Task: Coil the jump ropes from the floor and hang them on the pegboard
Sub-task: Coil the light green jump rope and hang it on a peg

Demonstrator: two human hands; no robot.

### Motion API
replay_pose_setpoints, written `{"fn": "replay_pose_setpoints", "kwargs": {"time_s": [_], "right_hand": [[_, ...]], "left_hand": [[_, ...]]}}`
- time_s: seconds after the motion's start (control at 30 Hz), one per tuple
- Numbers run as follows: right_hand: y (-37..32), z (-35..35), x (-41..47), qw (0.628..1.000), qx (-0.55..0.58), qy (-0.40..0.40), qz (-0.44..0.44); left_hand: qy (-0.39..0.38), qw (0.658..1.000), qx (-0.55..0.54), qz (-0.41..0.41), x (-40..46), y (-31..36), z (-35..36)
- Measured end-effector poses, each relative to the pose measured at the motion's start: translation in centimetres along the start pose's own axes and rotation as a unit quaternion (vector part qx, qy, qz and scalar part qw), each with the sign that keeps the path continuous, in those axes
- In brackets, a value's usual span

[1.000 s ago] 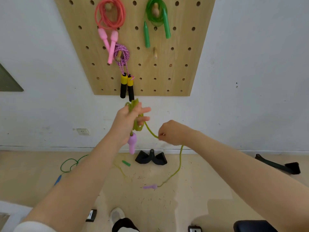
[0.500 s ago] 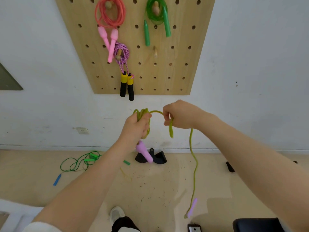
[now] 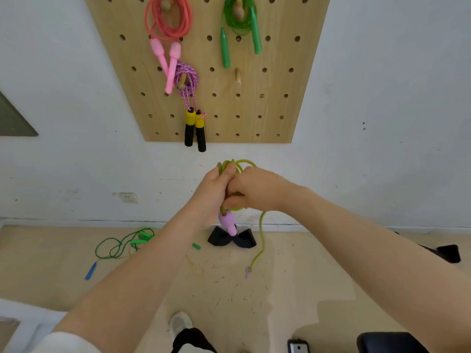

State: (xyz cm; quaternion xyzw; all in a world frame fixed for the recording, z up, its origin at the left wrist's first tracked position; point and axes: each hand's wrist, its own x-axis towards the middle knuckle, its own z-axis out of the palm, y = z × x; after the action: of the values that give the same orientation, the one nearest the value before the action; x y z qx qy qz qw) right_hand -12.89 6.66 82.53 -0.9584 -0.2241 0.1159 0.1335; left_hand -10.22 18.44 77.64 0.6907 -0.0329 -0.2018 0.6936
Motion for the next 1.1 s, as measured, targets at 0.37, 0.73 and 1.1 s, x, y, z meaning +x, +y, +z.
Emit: {"fn": "replay_pose_setpoints", "kwargs": {"time_s": [0.37,0.73,1.1], "right_hand": [[2.3,-2.6,-0.6,0.986,0.055,0.154,0.032],[3.4,0.1,-0.3,0.937,0.323,0.129,0.014],[3.4,0.8,0.2,0.81,0.573,0.129,-0.008]], "left_hand": [[-0.103,0.994,-0.01,-0.025,-0.6,2.3,-0.8],[-0.185,0.967,-0.166,-0.055,-1.1,2.1,-1.5],[-0.221,0.921,-0.322,0.006,-2.0,3.0,-0.9]]}}
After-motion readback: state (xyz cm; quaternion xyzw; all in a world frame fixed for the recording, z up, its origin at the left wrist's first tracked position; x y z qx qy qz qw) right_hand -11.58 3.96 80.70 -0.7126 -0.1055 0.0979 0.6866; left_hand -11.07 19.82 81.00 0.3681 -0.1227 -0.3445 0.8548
